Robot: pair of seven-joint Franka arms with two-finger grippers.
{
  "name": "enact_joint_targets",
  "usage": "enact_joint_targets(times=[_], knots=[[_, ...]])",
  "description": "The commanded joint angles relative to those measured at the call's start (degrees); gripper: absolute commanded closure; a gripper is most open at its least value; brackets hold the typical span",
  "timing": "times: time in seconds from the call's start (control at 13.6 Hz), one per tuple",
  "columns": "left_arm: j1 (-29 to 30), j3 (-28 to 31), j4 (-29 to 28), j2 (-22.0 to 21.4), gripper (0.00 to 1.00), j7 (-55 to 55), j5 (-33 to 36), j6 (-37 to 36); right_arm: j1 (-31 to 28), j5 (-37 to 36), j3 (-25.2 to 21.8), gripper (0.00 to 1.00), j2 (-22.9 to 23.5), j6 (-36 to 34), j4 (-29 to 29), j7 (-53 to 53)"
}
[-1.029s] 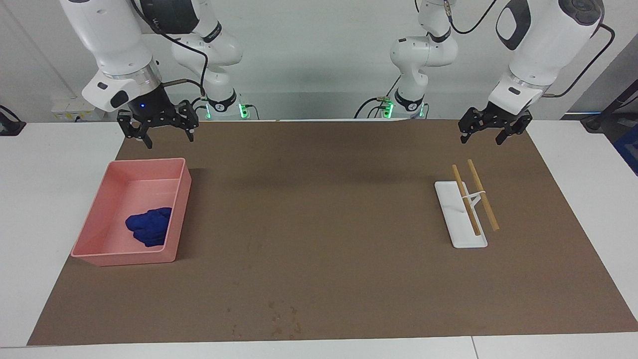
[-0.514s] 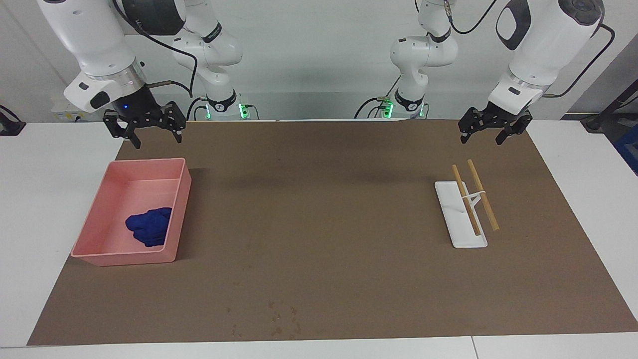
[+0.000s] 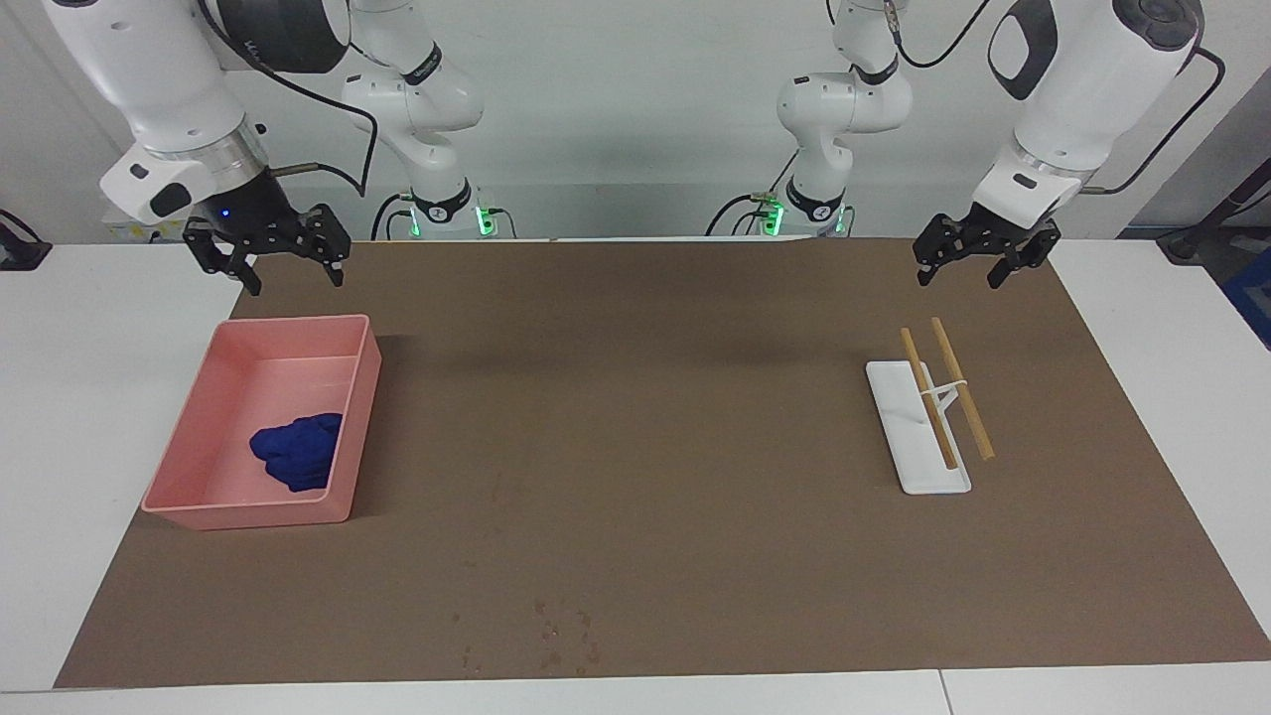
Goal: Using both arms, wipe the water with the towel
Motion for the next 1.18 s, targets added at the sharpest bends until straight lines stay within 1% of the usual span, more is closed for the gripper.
enact_joint_targets(times=[0.0, 1.1], knots=[[0.07, 0.02, 0.39, -0.43, 0.00, -0.03, 0.88, -1.04, 0.07, 0.78, -1.63, 0.00, -0.87, -0.74, -0.62, -1.33], [-0.02, 0.02, 0.39, -0.43, 0.00, -0.03, 0.88, -1.04, 0.43, -0.27, -1.90, 0.00, -1.04, -0.74, -0.80, -1.15]])
